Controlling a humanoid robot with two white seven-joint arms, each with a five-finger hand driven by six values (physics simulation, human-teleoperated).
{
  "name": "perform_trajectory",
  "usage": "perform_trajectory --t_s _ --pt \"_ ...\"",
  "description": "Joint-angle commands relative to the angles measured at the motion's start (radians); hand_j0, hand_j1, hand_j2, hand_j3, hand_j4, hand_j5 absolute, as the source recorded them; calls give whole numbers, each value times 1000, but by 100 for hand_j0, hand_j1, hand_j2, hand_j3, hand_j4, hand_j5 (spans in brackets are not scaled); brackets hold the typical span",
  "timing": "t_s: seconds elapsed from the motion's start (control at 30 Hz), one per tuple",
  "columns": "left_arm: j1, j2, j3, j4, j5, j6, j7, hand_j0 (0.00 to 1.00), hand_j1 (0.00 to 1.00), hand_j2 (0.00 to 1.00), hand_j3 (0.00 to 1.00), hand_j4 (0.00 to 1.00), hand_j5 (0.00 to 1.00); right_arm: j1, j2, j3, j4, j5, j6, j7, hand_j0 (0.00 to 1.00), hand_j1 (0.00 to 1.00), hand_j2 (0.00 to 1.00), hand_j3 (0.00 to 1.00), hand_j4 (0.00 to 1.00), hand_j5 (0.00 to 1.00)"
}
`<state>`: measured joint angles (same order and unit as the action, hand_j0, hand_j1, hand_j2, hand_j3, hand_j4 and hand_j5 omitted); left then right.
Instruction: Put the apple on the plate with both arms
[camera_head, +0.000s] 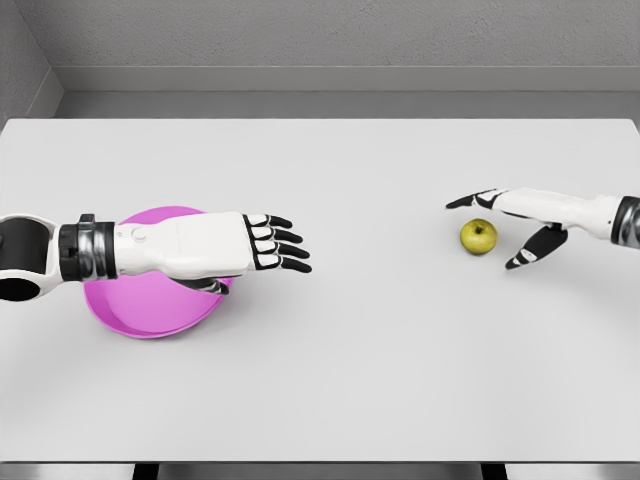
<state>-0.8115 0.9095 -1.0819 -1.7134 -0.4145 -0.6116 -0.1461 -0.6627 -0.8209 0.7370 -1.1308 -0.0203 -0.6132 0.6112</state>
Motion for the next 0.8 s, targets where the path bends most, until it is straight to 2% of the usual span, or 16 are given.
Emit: perform_trajectory --t_s 0.0,0.07,0.17,0.67,0.77 --pt "0 0 0 0 6 1 0 100 100 100 100 100 100 -3 19 -1 23 -4 2 0 100 100 100 100 100 100" --pt "0 0 0 0 6 1 0 100 100 100 100 100 100 -14 22 -1 26 6 2 0 100 100 100 100 100 100" --pt "0 0 0 0 6 1 0 100 100 100 100 100 100 -15 60 -1 60 36 2 0 100 100 100 100 100 100" --pt "-2 2 0 0 6 1 0 100 100 100 100 100 100 -31 85 21 100 63 2 0 100 100 100 100 100 100" --pt "-2 0 0 0 6 1 -1 100 100 100 100 100 100 -32 85 21 108 74 2 0 93 93 93 93 93 93"
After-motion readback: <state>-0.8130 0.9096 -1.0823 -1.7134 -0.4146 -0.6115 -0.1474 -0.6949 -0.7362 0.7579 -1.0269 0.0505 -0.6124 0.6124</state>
